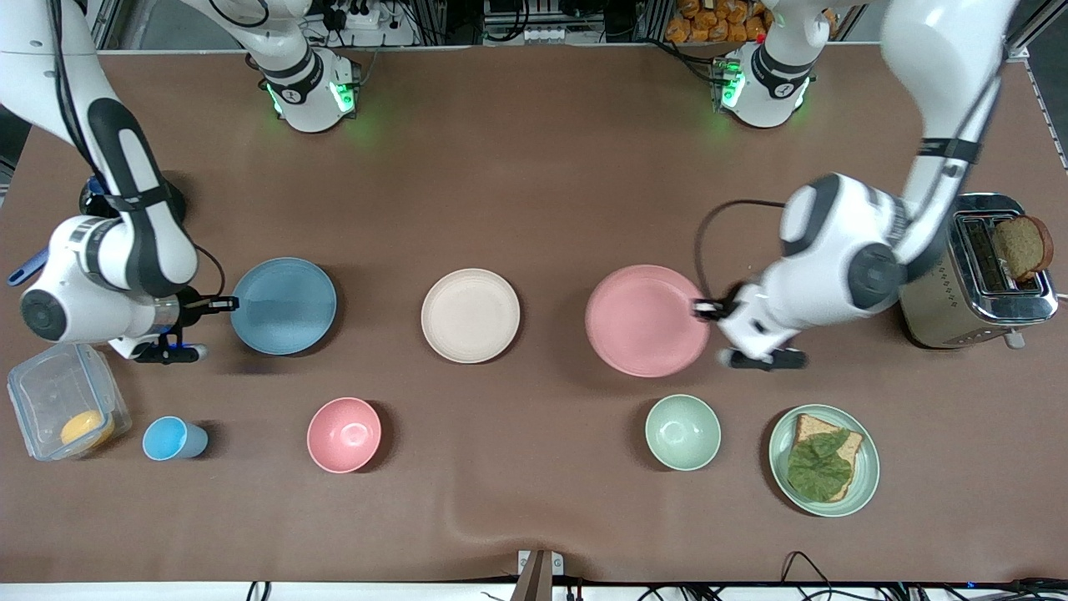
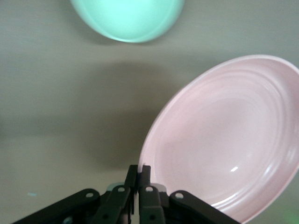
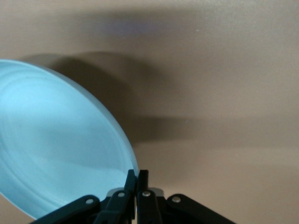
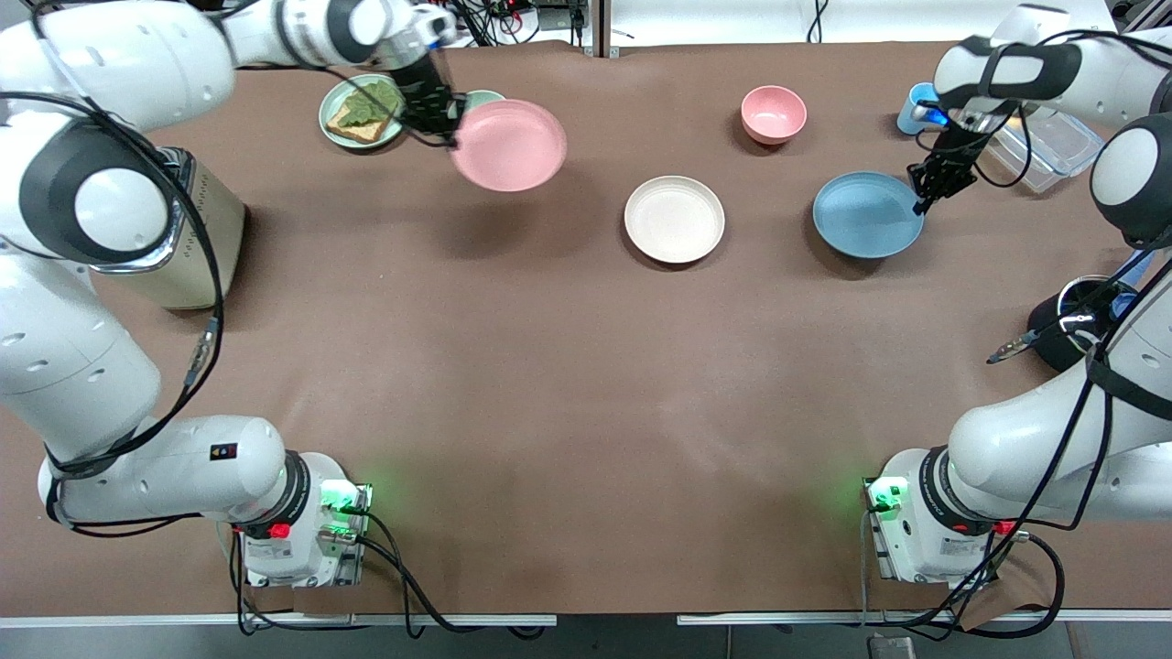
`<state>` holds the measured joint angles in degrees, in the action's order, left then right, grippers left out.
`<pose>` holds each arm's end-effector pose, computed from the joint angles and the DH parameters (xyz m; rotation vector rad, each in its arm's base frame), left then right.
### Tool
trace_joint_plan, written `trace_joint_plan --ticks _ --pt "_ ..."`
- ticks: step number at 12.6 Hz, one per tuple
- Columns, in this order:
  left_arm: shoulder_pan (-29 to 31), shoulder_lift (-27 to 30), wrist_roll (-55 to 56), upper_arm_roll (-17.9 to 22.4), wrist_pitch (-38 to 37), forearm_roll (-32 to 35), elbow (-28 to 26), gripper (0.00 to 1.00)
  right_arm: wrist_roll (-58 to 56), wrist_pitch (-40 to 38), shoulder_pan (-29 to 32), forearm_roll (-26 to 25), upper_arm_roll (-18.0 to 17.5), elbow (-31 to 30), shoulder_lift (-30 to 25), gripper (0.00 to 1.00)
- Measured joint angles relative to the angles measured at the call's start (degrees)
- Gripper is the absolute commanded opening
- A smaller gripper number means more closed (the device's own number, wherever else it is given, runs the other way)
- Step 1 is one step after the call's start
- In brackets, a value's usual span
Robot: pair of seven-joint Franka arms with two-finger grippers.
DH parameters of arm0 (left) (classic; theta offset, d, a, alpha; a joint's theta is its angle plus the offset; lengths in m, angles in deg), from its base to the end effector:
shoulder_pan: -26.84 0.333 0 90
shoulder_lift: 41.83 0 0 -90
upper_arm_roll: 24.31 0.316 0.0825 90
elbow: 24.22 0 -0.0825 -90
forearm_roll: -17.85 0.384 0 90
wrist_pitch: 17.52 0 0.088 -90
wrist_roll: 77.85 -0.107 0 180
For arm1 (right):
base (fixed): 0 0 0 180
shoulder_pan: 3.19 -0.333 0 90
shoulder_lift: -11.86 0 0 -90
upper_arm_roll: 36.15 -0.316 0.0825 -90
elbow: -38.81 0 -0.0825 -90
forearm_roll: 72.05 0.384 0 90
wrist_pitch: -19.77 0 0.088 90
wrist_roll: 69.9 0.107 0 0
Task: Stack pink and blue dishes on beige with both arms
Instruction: 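Lift the pink plate with the left gripper and set it on the beige plate, then lift the blue plate with the right gripper while the left gripper releases pink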
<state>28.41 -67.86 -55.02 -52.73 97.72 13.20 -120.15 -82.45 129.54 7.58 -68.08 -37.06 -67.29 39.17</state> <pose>0.5987 -0.2694 0.3634 2.9002 0.0047 -0.2620 0.5838 -0.0969 0.2389 -2.9392 -0.0141 0.5840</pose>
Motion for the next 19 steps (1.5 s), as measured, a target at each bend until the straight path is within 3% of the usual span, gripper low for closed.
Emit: trace_joint_plan --ticks 3,8,12,17,19 --pt "-9.39 -3.57 8.17 -0.01 1.33 -1.09 3.18 0.00 -1.16 -6.66 0.51 0.42 0.01 5.25 -0.06 0.00" --pt "-21.27 -13.93 15.78 1.24 13.90 -1.11 6.89 0.00 -1.27 -14.89 0.20 1.50 -0.77 13.16 -0.11 0.00" --pt "-23.51 -20.13 15.98 1.97 20.99 -1.11 9.23 0.00 -1.27 -16.11 -0.19 2.66 -0.99 14.18 -0.09 0.00" --pt "-28.24 -21.84 15.91 7.70 22.91 -1.11 10.70 0.00 -1.15 -17.55 -1.26 6.10 -1.16 14.18 -0.06 0.00" --pt "-29.27 -22.40 15.94 8.23 23.57 -1.11 11.36 0.00 -1.07 -17.92 -2.01 6.74 -1.18 14.16 -0.06 0.00"
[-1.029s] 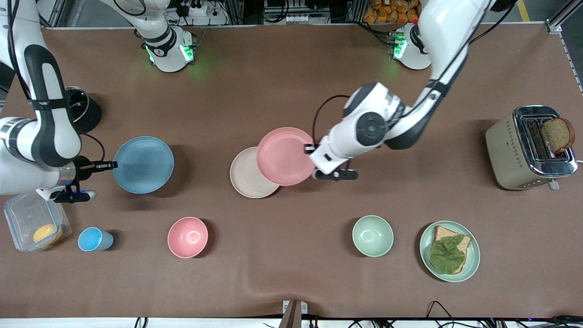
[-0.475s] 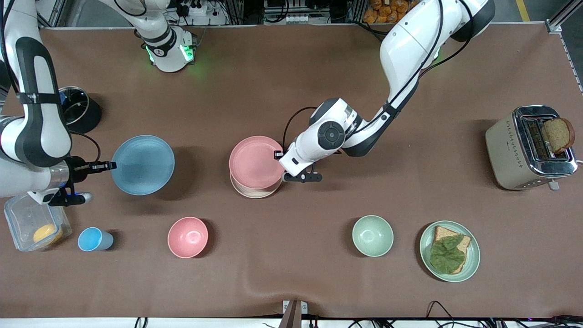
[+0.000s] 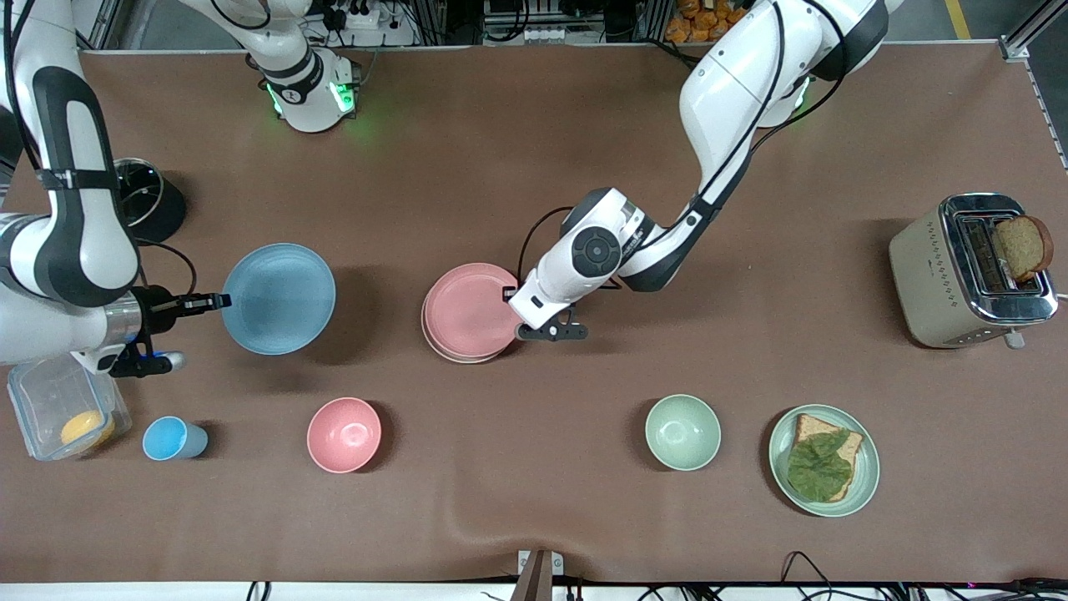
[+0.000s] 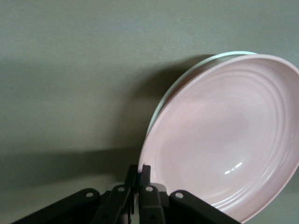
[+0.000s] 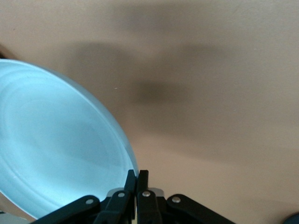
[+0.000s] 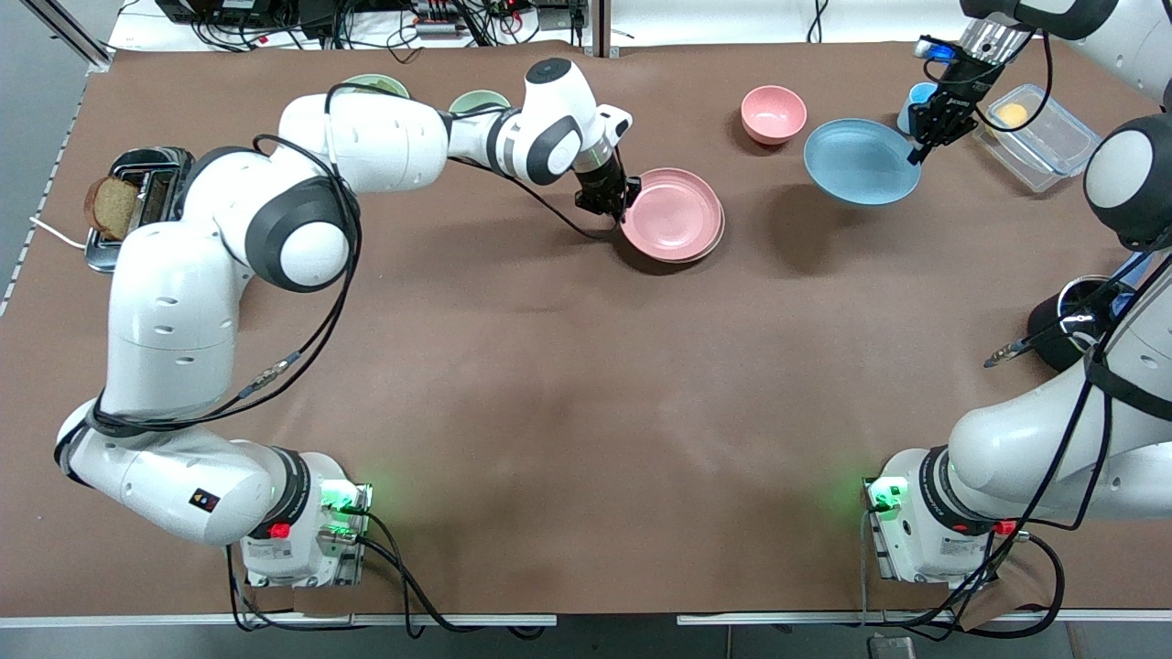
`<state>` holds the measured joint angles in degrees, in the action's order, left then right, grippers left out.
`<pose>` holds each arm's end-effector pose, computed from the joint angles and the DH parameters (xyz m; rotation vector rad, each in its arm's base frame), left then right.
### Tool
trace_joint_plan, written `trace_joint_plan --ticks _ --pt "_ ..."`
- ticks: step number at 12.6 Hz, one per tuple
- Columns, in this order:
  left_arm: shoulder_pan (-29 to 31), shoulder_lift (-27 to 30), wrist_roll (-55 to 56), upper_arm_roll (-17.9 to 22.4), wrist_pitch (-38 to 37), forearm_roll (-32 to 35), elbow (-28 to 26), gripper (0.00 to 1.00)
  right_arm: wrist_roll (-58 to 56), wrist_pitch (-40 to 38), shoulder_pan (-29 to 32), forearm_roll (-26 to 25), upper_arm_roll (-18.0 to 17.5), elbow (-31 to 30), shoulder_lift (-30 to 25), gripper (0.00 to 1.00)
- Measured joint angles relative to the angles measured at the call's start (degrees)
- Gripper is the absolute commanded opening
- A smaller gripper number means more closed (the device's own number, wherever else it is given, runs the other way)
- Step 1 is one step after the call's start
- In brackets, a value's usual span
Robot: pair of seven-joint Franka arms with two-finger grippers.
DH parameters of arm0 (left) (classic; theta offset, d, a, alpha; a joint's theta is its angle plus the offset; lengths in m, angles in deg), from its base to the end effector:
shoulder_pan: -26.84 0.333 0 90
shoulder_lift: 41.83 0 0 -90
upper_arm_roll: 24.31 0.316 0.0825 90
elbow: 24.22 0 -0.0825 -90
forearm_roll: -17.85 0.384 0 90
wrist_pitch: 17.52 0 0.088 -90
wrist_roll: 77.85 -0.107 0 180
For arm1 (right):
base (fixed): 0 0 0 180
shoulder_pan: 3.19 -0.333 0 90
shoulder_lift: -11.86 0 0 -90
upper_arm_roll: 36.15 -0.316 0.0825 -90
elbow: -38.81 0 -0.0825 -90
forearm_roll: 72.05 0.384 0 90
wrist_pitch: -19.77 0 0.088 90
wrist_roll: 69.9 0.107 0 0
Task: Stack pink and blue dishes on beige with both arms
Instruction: 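Lift the blue plate with the right gripper while the left gripper releases pink, then lower the blue plate onto the pink plate while the left gripper withdraws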
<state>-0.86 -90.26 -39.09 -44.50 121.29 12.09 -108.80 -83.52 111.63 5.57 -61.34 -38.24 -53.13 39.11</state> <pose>0.5261 -0.5087 0.2093 2.8032 0.0601 -0.1695 0.6213 -0.0556 0.3275 -2.7946 -0.0974 0.6190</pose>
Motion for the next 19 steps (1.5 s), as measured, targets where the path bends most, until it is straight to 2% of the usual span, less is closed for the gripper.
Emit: trace_joint_plan --ticks 8,9,10,14,16,19 --pt "-0.58 -1.91 0.07 0.15 2.56 0.00 1.00 0.00 5.17 -1.00 -4.91 4.84 -0.11 -0.11 0.03 0.00" --pt "-0.73 -2.11 0.27 0.15 2.87 -0.01 1.16 0.42 5.25 -1.02 -5.36 5.14 -0.11 -0.14 0.03 0.00" --pt "-0.81 -2.24 0.50 0.15 3.05 -0.19 1.28 0.99 5.26 -1.02 -5.67 5.41 -0.11 -0.17 0.03 0.00" --pt "-0.43 -2.04 0.62 0.22 4.08 -1.84 2.48 1.00 5.27 -1.12 -6.09 6.24 -0.11 -0.30 0.08 0.00" --pt "1.01 0.78 0.63 0.30 2.68 -1.86 4.01 1.00 5.27 -1.15 -6.28 6.73 -0.15 -0.37 0.17 0.00" --pt "8.24 12.82 0.26 0.89 -12.50 -0.63 5.48 1.00 5.83 -0.13 -8.62 8.54 -0.21 -0.55 0.34 0.00"
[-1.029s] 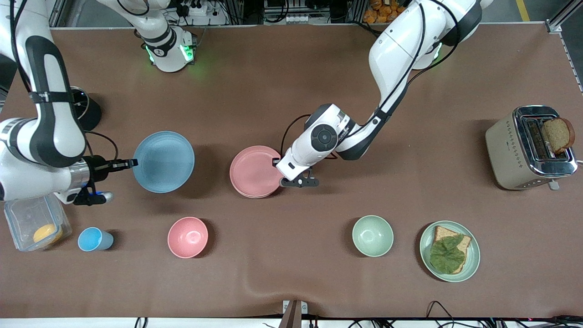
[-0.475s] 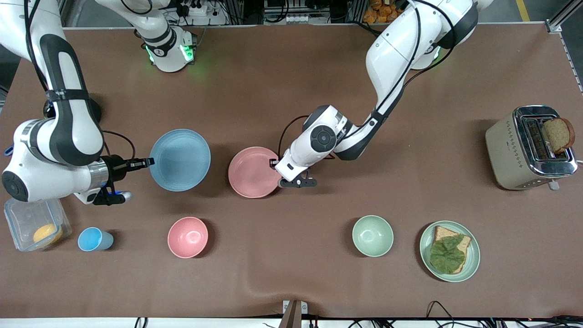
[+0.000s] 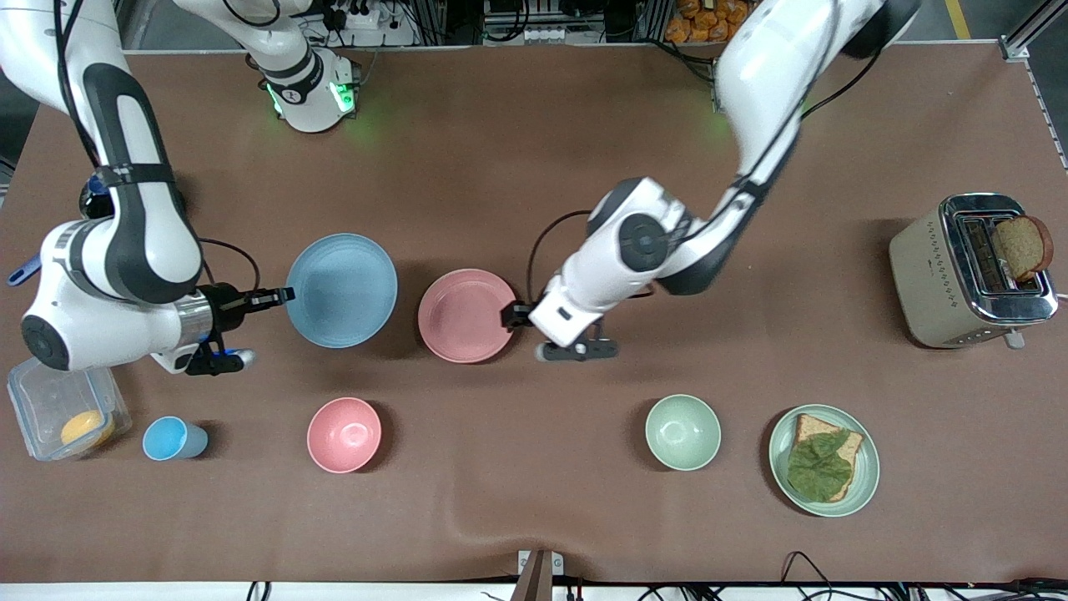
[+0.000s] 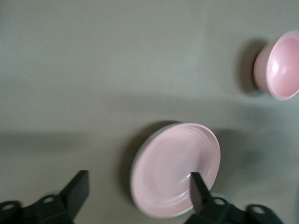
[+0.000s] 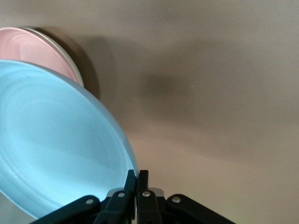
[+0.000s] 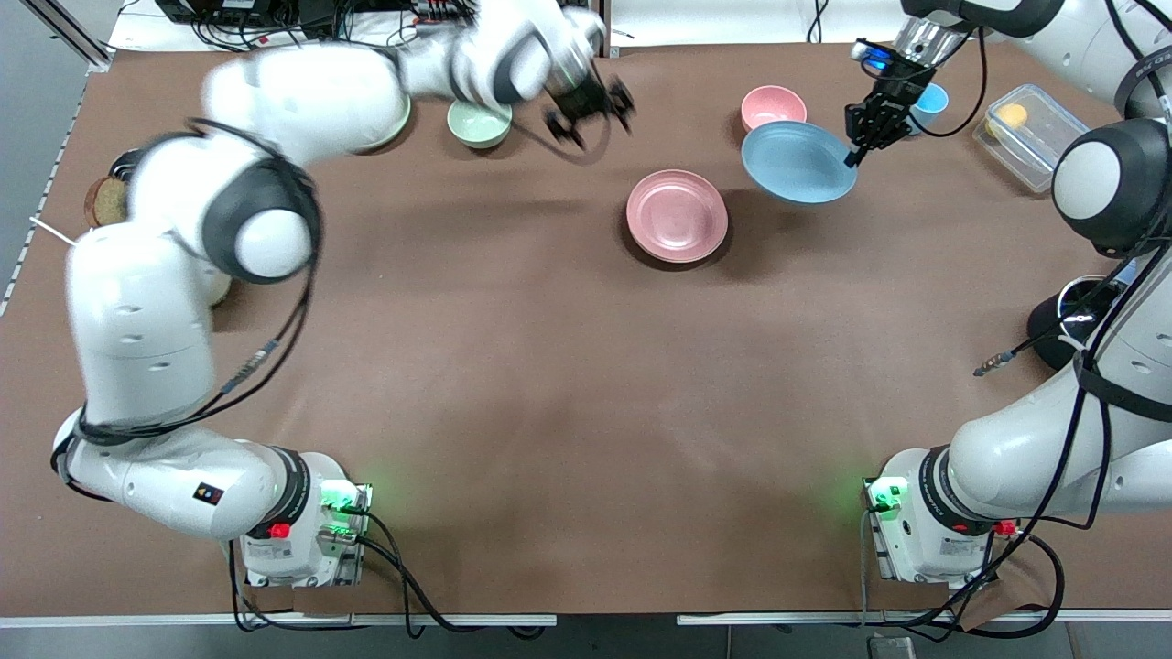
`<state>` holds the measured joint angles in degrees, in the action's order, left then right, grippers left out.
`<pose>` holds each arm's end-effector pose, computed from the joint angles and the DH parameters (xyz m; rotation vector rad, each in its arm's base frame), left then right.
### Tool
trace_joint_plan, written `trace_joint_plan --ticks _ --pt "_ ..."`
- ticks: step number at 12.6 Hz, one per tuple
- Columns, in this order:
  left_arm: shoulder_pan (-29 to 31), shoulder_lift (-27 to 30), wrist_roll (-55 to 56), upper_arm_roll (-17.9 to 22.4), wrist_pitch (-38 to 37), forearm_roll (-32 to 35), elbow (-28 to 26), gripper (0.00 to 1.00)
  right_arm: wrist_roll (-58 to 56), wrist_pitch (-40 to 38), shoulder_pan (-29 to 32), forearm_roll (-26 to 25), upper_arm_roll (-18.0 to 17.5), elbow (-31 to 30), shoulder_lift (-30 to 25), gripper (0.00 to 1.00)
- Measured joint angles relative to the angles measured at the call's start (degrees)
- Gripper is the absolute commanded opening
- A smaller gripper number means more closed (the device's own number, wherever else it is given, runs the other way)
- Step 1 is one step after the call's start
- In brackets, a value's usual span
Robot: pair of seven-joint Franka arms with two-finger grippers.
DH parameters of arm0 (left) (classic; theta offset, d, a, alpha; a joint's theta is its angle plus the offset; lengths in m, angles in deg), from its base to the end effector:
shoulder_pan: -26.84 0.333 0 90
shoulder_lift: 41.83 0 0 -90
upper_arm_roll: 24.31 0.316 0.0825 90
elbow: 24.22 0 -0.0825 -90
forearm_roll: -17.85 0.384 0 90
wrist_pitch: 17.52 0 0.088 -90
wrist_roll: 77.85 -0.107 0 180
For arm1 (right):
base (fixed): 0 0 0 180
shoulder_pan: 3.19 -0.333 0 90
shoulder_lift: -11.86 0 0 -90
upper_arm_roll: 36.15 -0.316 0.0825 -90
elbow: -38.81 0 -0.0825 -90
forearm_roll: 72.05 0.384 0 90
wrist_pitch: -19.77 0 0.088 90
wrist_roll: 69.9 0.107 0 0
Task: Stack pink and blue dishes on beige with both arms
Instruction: 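Lower the blue plate onto the pink plate while the left gripper withdraws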
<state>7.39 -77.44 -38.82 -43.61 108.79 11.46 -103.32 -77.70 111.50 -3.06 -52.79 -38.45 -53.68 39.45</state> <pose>0.6085 -0.4228 0.3892 2.7686 0.1981 0.0042 0.6212 0.0553 0.3237 -2.6948 -0.1054 0.6567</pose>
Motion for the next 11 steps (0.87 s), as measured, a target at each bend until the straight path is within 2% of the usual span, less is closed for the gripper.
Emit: trace_joint_plan --ticks 3,6,8,11 --pt "10.60 13.10 -7.30 0.18 -18.02 8.51 -0.09 1.00 3.40 4.55 -3.92 2.31 -0.10 -1.01 0.31 0.00" --pt "18.23 22.17 -17.44 0.27 -29.20 10.43 -0.45 1.00 6.31 12.73 -8.47 4.88 -0.16 -3.77 1.13 0.00" --pt "20.63 25.78 -19.49 0.37 -34.07 11.22 -0.71 1.00 6.71 18.95 -11.27 6.27 -0.17 -6.37 1.96 0.00" --pt "20.70 29.04 -19.56 0.14 -37.96 13.98 -0.93 1.00 9.10 25.20 -15.58 6.55 -0.17 -8.90 2.83 0.00"
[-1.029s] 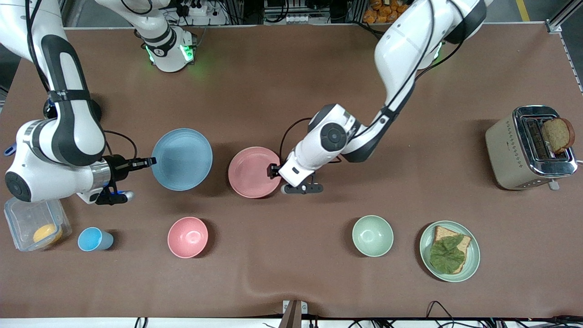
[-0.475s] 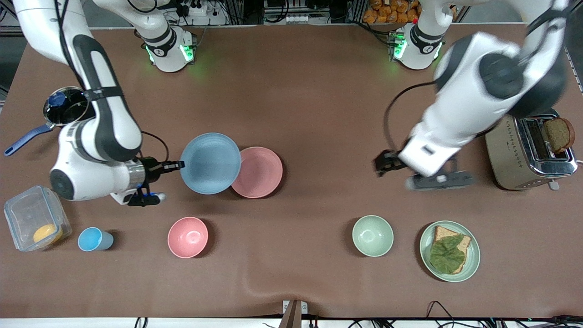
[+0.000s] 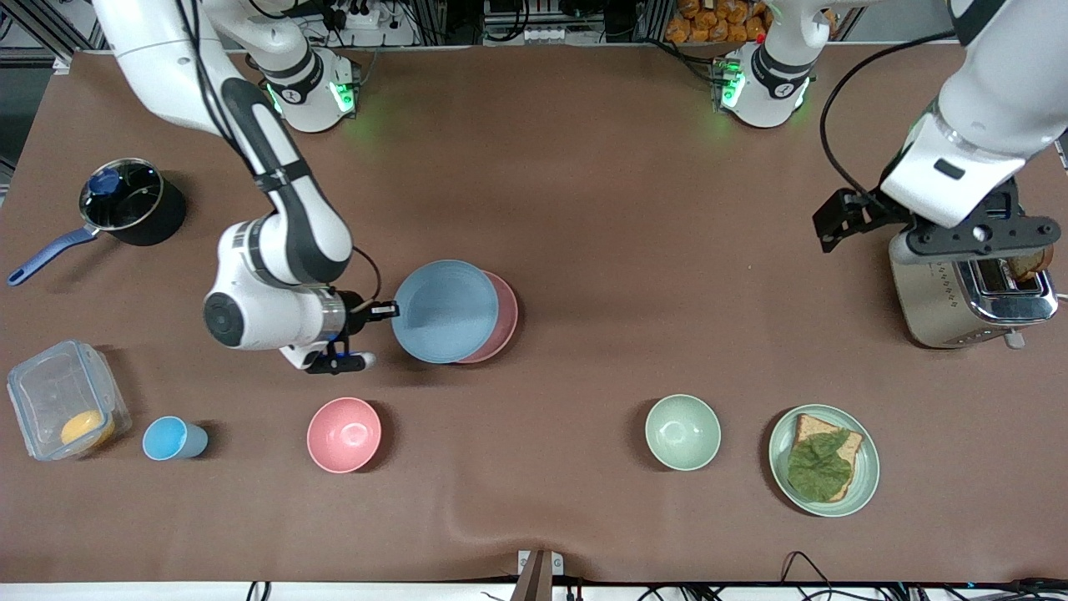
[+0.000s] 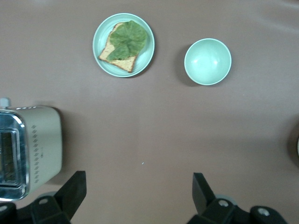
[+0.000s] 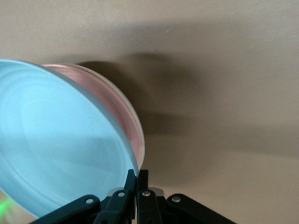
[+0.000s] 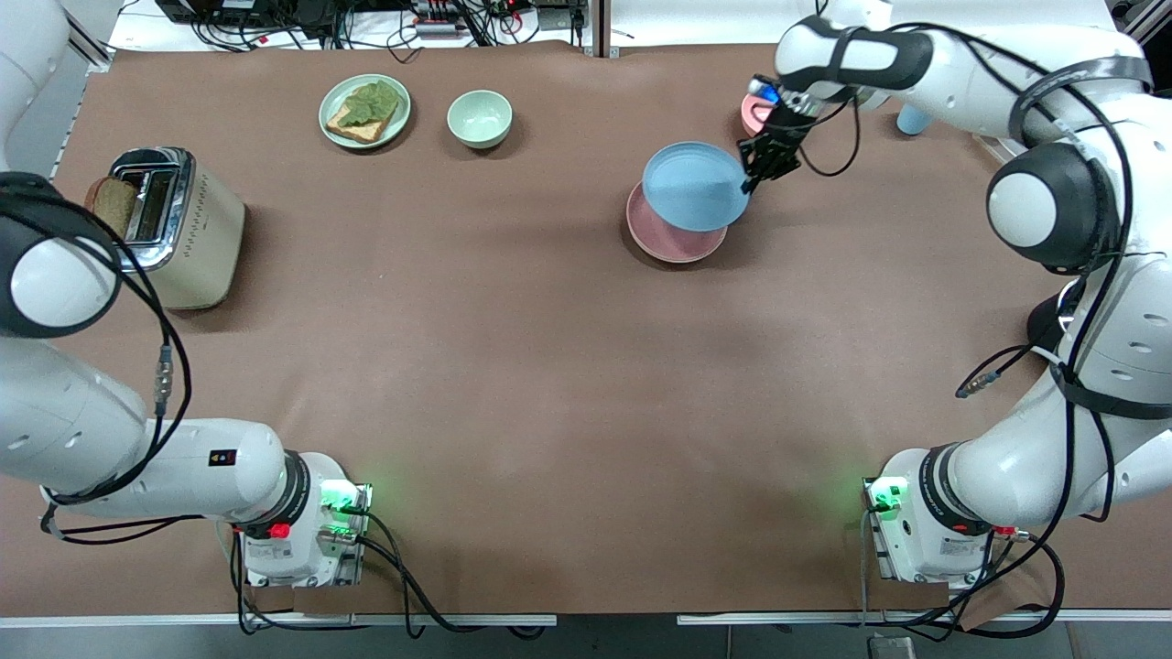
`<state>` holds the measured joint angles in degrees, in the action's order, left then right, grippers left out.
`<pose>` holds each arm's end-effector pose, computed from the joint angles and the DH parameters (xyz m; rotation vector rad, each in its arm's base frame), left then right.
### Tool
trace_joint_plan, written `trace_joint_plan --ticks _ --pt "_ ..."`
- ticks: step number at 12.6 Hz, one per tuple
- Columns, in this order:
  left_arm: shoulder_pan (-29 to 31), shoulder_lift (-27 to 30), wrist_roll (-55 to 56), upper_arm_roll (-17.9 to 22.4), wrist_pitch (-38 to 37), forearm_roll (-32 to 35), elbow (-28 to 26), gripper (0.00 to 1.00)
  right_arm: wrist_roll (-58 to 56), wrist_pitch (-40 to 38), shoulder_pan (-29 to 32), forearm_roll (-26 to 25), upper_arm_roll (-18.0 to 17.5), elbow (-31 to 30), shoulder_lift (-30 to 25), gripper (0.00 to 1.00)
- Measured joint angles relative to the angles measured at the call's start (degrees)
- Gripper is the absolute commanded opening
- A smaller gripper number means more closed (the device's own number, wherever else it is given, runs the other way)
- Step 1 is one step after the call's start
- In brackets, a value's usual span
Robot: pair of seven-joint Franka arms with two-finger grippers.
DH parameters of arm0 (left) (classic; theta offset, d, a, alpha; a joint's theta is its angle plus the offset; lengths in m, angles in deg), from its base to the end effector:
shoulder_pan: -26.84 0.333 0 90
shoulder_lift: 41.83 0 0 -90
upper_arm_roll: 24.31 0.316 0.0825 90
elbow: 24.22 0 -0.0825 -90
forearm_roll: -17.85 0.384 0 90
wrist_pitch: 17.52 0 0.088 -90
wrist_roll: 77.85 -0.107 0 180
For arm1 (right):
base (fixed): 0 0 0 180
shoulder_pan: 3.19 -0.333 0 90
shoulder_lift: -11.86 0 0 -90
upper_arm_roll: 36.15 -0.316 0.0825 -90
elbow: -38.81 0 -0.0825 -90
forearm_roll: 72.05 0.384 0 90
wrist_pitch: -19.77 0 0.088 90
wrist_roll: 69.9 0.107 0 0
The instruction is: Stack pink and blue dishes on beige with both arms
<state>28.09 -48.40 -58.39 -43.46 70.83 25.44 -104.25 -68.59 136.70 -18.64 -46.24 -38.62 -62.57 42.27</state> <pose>0.5658 -0.1541 0.6422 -3.0614 -0.0554 -0.0996 0.5963 0.2162 0.2483 -2.7609 -0.0372 0.4471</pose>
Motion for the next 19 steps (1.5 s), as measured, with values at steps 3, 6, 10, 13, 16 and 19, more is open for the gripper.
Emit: trace_joint_plan --ticks 3,6,10,13,16,19 --pt "1.58 1.81 -0.04 0.08 -1.22 -0.18 -0.22 1.00 3.21 3.24 -4.17 0.00 0.07 -0.58 0.81 0.00" --pt "1.95 2.01 -0.29 1.87 -1.28 -1.99 -0.34 1.00 3.35 3.75 -4.59 -0.13 0.56 -0.61 2.14 0.00" --pt "-6.18 2.10 -1.46 12.39 -1.30 -4.05 -0.52 1.00 3.34 3.63 -4.46 -0.18 1.46 -0.61 2.66 0.90" --pt "-6.25 2.10 -1.67 13.02 -1.30 -5.05 -1.48 1.00 3.35 3.22 -4.36 -0.23 1.85 -0.39 2.66 1.00" --pt "-6.21 2.11 -1.67 13.27 -1.30 -5.06 -1.60 1.00 3.35 -3.69 -4.17 -2.98 4.51 2.86 2.11 1.00" --pt "-6.21 2.11 -1.67 13.27 -1.30 -5.06 -1.62 1.00 3.40 -9.20 -3.75 -11.16 5.88 6.45 -1.13 1.00"
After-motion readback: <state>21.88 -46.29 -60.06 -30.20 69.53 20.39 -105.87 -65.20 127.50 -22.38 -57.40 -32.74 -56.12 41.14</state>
